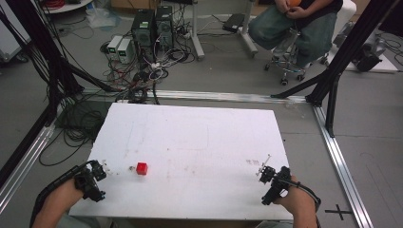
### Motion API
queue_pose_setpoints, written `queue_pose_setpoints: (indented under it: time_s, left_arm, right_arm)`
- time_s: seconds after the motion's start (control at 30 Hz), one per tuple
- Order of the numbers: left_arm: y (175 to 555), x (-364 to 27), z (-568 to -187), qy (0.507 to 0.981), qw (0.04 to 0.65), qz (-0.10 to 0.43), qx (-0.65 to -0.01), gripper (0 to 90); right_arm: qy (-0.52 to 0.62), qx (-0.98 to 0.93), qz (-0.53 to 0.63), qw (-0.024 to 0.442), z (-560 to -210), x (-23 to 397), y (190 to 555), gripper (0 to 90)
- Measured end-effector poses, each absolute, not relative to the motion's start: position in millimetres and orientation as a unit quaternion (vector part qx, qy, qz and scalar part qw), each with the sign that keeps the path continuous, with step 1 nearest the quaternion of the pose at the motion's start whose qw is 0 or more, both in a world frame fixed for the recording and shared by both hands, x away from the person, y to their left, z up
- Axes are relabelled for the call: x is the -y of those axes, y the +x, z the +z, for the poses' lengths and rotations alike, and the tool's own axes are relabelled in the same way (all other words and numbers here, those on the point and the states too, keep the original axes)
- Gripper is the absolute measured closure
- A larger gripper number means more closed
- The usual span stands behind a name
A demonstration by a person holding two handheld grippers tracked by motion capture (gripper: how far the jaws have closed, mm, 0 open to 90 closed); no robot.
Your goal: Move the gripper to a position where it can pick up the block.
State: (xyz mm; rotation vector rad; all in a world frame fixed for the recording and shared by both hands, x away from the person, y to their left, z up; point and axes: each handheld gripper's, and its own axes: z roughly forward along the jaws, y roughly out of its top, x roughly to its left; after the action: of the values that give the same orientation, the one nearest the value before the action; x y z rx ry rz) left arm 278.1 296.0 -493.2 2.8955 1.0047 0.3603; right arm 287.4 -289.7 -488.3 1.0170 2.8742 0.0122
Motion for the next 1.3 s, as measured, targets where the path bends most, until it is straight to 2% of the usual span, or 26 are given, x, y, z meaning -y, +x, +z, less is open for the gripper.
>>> queue_pose_setpoints:
  time_s: [0.77,1.1,1.3]
  left_arm:
    - [275.4,-298.5,-486.1,0.931,0.054,0.124,-0.338,22.0]
    - [277.6,-299.5,-483.2,0.94,0.056,0.114,-0.317,22.0]
    - [277.2,-300.6,-483.3,0.951,0.062,0.12,-0.277,22.0]
  right_arm:
    - [0.334,-0.941,0.007,0.044,-486.1,288.6,286.2,4.4]
    - [0.329,-0.943,0.009,0.041,-487.7,287.2,287.1,4.4]
    - [0.332,-0.942,0.011,0.041,-488.5,290.4,286.7,4.4]
